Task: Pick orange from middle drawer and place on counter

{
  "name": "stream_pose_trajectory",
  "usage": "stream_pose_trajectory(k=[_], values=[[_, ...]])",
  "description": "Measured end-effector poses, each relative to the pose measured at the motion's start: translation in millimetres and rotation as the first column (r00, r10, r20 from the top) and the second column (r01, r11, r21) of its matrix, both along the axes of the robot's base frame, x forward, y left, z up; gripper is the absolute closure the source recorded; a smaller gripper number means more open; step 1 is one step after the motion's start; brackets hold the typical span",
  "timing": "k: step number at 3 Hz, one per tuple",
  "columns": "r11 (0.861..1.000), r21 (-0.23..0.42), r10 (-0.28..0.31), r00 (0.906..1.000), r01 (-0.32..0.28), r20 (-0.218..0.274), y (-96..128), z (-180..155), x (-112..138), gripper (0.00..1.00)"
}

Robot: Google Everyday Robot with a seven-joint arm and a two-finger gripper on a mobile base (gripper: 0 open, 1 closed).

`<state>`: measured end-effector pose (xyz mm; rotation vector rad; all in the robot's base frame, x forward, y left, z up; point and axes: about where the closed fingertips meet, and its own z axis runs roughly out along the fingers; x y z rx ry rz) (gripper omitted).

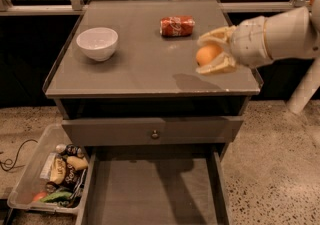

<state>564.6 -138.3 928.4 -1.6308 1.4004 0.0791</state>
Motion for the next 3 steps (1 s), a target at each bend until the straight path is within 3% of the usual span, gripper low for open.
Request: stream_pose_trajectory(k=[1, 3], values=[[0.998, 0.050, 0.046, 0.9983, -0.048, 0.036, 16, 23, 41, 1.00], [0.987, 0.156, 0.041, 0.9991, -0.042, 0.012, 15, 9, 96, 1.00]])
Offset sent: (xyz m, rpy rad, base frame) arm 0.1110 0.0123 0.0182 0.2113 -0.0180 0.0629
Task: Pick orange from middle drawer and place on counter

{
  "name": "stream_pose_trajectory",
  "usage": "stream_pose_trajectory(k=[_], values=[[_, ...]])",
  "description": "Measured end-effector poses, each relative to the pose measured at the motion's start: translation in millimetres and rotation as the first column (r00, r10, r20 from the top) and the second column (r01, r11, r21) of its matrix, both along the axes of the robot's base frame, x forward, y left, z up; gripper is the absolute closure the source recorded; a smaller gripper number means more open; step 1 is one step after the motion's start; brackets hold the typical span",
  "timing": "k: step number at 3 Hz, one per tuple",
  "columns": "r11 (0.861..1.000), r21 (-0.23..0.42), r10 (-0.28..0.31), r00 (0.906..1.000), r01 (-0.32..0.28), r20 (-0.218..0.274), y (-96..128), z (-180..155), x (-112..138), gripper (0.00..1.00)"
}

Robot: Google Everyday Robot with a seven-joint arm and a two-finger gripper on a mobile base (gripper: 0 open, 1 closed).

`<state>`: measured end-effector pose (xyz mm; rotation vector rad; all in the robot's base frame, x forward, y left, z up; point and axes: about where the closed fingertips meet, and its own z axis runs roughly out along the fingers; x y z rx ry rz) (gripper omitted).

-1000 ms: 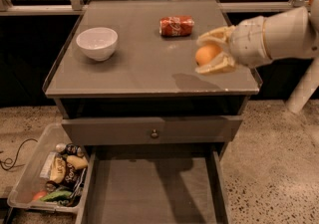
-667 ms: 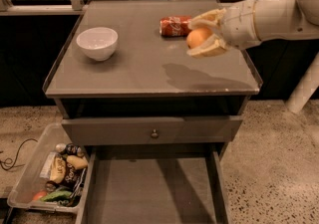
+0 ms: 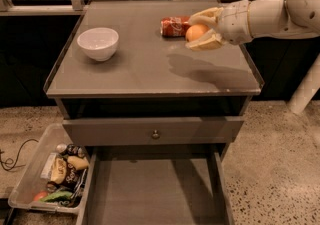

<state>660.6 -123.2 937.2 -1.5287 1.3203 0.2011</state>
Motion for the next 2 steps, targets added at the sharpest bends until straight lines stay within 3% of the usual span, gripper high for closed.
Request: stream_pose_trajectory(k=[2], values=[[1.000, 0.028, -0.001, 0.9958, 0.003, -0.091, 14, -44, 24, 1.00]])
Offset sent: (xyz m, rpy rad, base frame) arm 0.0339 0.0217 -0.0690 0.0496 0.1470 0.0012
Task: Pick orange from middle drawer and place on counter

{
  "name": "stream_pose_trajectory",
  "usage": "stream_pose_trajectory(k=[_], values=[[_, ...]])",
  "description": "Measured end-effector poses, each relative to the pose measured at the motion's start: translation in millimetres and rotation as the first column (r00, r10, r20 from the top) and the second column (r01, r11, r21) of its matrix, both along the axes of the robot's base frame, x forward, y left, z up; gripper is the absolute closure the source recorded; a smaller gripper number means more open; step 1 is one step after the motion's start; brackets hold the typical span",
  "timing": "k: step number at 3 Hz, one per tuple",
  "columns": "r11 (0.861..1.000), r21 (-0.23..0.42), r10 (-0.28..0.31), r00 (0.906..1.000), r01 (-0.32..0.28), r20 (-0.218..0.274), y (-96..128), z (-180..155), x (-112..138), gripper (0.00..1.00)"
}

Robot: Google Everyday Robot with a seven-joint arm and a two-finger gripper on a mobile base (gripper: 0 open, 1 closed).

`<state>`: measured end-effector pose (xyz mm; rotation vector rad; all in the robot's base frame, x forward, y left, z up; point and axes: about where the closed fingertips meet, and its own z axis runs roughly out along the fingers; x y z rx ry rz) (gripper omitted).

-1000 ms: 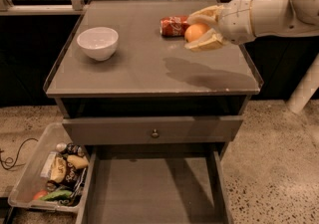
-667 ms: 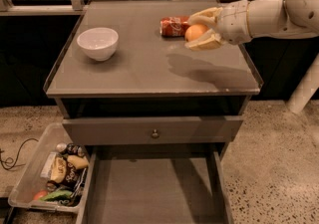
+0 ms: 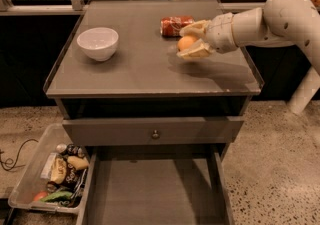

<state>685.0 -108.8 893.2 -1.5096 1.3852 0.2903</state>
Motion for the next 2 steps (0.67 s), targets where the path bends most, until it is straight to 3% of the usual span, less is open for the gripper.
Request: stream_pose_trajectory(k=[2], values=[[1.000, 0.017, 0.004, 0.9974, -0.003, -0.072, 10, -36, 3, 1.00]])
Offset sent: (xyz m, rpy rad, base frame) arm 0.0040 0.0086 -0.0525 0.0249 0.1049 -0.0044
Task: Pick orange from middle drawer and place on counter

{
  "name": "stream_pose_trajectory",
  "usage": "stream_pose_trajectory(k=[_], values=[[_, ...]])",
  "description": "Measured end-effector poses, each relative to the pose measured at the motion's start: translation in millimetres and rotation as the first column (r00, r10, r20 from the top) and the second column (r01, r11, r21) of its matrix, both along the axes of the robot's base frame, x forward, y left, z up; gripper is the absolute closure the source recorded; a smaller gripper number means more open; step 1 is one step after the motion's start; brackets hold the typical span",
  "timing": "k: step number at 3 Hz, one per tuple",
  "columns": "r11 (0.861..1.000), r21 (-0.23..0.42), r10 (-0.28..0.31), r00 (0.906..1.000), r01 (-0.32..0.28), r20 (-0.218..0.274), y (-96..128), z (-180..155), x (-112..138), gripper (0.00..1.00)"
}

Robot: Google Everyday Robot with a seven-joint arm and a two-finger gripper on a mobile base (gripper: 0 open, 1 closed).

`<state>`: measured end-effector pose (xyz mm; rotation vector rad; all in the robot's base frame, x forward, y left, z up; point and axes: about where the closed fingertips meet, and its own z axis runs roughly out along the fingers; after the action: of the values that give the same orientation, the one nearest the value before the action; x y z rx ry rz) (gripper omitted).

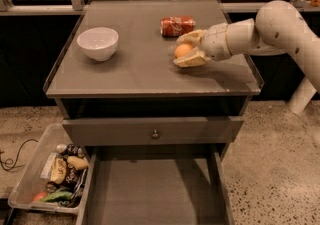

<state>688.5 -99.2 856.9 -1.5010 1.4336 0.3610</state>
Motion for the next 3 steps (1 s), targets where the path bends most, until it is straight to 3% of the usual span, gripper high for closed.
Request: stream_pose_trajectory(k=[1, 3], values=[[1.000, 0.000, 0.000, 1.0000, 0.000, 0.000, 0.0, 0.0, 0.0, 0.81], [1.000, 0.000, 0.000, 1.0000, 0.000, 0.000, 0.1, 0.0, 0.0, 0.34]])
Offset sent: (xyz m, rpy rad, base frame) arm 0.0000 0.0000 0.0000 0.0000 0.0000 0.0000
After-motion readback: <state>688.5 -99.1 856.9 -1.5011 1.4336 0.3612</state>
